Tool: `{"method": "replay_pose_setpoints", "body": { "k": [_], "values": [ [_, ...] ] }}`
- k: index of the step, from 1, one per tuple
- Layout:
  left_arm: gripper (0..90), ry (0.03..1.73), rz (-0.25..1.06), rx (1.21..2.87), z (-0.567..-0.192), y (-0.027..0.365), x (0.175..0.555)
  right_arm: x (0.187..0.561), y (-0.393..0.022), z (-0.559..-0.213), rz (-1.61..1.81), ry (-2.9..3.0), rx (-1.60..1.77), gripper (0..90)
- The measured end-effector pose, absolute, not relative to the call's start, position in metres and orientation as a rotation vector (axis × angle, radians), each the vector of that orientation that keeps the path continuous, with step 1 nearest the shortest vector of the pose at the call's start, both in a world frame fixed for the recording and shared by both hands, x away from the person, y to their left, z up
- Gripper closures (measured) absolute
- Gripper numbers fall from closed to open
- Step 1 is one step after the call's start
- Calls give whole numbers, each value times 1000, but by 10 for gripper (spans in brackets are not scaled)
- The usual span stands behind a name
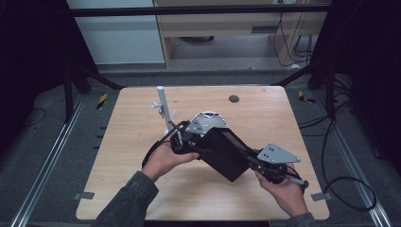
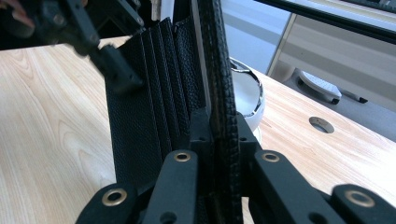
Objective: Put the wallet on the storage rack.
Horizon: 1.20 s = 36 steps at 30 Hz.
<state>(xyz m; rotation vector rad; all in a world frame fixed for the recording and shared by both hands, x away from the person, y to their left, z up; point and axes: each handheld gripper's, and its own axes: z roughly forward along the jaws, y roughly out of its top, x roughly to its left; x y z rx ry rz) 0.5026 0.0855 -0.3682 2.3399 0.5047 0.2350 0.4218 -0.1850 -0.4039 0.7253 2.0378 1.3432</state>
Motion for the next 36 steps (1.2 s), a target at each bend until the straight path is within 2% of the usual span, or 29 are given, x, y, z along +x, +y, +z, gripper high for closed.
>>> {"method": "replay_pose_setpoints", "body": {
  "k": [3,7,15,18,21,25,29,36],
  "values": [
    [687,507,219,2351,-358,84,499,419,-188,-407,1363,2028,720,838],
    [795,518,149,2351,-343,78,494,414,-193,-411,1382,2017,723,835],
    [817,501,159,2389,-318,64,491,412,-200,-426,1420,2001,755,805],
    [820,505,199,2416,-311,59,492,413,-199,-428,1445,2004,772,662],
    [820,508,225,2428,-304,56,495,415,-195,-431,1434,2051,803,450],
    [819,509,221,2426,-295,57,496,415,-194,-444,1392,2111,828,226],
    [819,516,213,2403,-284,61,497,417,-200,-460,1373,2177,888,139],
    [818,546,236,2375,-268,69,500,432,-212,-475,1231,2164,1101,92]
  ]
}}
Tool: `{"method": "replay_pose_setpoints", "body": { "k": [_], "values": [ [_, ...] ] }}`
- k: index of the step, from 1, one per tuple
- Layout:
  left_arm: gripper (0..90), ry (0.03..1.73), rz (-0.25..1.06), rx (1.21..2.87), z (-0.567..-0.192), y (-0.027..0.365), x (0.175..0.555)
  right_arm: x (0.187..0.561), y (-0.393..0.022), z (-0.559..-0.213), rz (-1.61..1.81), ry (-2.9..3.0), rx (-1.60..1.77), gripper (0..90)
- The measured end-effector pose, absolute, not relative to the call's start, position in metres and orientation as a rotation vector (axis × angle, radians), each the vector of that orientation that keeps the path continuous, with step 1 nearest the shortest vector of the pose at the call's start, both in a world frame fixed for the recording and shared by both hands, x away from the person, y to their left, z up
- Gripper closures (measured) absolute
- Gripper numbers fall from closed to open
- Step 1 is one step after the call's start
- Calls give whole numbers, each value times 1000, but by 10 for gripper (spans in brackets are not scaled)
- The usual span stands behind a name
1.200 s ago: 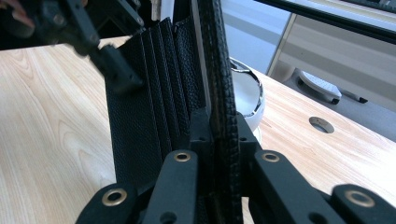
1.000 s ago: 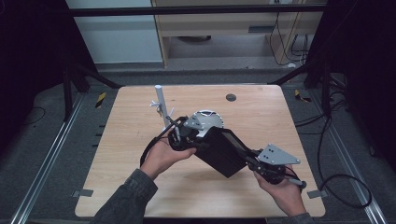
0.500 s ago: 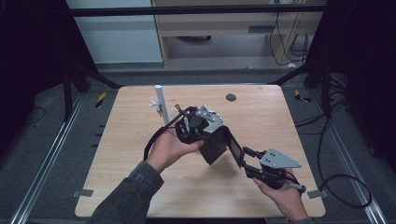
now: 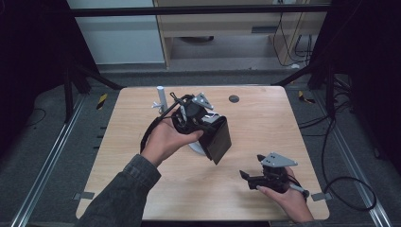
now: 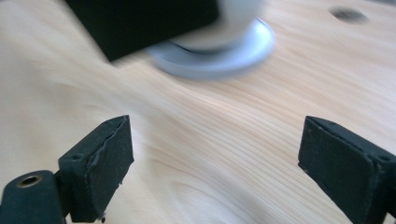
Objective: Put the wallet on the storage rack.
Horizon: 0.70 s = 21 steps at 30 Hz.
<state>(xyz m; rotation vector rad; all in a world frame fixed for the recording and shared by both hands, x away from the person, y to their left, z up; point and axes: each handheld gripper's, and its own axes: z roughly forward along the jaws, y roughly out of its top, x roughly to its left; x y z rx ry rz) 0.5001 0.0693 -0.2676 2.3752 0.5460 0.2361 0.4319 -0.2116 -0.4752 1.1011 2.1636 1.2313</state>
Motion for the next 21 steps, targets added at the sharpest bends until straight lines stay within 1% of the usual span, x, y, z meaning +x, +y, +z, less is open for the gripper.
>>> {"method": "replay_pose_setpoints", "body": {
  "k": [3,7,15,21],
  "values": [
    [818,567,230,2346,-262,74,503,441,-220,-483,1164,2136,1235,69],
    [818,591,241,2328,-256,76,507,450,-227,-493,1087,2128,1359,63],
    [818,628,277,2306,-244,79,520,457,-230,-504,1018,2147,1427,62],
    [818,679,311,2274,-238,84,534,458,-231,-505,1001,2136,1439,62]
  ]
}}
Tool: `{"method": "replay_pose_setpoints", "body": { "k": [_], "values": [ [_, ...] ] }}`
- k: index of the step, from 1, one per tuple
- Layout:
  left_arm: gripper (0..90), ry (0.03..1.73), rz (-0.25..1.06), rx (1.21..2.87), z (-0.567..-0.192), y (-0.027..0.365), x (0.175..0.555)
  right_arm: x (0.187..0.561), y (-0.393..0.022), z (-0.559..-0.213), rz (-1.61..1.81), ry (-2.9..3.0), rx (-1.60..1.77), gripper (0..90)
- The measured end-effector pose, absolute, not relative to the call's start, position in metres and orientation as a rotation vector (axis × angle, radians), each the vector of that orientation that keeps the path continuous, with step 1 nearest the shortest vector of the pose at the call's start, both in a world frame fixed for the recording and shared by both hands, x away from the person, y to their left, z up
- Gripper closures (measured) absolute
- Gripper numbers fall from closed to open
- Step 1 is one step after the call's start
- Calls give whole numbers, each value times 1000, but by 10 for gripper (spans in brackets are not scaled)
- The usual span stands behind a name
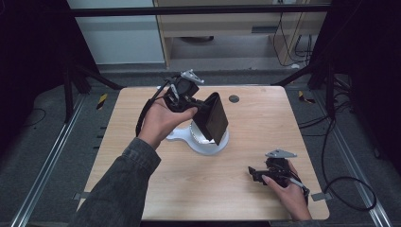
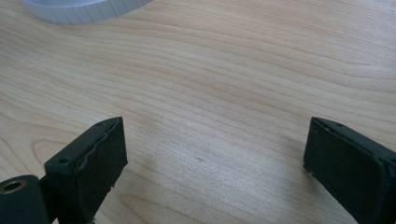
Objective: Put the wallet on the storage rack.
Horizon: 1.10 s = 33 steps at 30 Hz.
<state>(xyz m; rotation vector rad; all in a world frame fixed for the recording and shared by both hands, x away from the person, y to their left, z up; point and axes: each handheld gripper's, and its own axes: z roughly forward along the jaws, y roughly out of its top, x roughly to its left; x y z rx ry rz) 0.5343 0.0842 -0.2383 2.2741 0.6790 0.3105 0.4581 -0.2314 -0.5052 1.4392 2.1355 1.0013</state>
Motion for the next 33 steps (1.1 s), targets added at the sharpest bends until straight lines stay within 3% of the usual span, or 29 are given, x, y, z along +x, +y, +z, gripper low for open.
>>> {"method": "replay_pose_setpoints", "body": {
  "k": [33],
  "values": [
    [816,780,312,2266,-272,90,563,457,-226,-511,970,2140,1410,44]
  ]
}}
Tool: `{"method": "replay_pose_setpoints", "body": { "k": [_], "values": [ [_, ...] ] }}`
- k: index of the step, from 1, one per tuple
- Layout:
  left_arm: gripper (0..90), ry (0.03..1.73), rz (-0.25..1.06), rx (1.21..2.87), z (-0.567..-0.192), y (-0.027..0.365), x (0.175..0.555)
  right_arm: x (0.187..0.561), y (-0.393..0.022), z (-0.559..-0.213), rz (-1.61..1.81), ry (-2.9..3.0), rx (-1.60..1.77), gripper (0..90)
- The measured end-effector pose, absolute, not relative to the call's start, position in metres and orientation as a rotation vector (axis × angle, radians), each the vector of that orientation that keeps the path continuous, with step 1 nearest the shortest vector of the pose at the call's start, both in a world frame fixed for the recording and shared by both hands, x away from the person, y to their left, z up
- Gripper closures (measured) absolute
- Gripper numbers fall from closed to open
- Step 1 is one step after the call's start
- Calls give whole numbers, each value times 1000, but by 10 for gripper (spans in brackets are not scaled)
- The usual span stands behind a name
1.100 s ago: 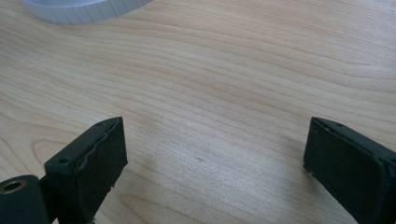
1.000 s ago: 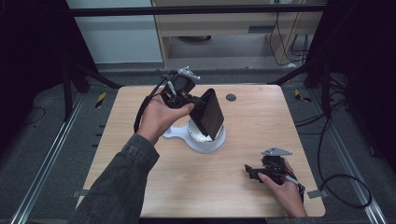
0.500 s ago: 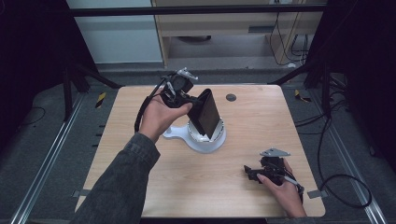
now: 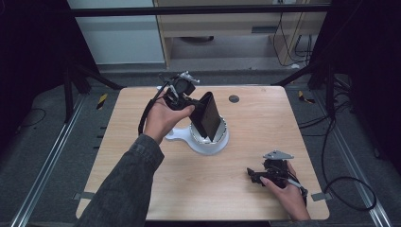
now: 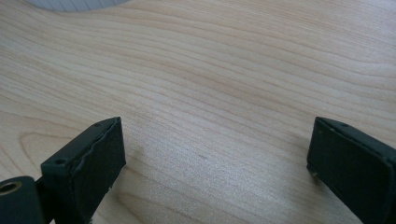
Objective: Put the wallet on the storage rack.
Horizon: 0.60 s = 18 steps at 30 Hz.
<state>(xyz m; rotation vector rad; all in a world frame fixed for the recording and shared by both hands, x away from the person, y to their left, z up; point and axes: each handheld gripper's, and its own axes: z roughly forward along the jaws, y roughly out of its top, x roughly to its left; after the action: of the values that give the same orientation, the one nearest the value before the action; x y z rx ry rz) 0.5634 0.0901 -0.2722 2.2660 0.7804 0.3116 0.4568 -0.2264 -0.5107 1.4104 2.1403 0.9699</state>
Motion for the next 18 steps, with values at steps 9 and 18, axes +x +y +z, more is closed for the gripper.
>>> {"method": "replay_pose_setpoints", "body": {
  "k": [9,18],
  "values": [
    [814,788,289,2278,-285,85,568,456,-227,-511,962,2144,1400,44],
    [813,781,276,2297,-291,79,570,456,-226,-511,963,2142,1402,44]
  ]
}}
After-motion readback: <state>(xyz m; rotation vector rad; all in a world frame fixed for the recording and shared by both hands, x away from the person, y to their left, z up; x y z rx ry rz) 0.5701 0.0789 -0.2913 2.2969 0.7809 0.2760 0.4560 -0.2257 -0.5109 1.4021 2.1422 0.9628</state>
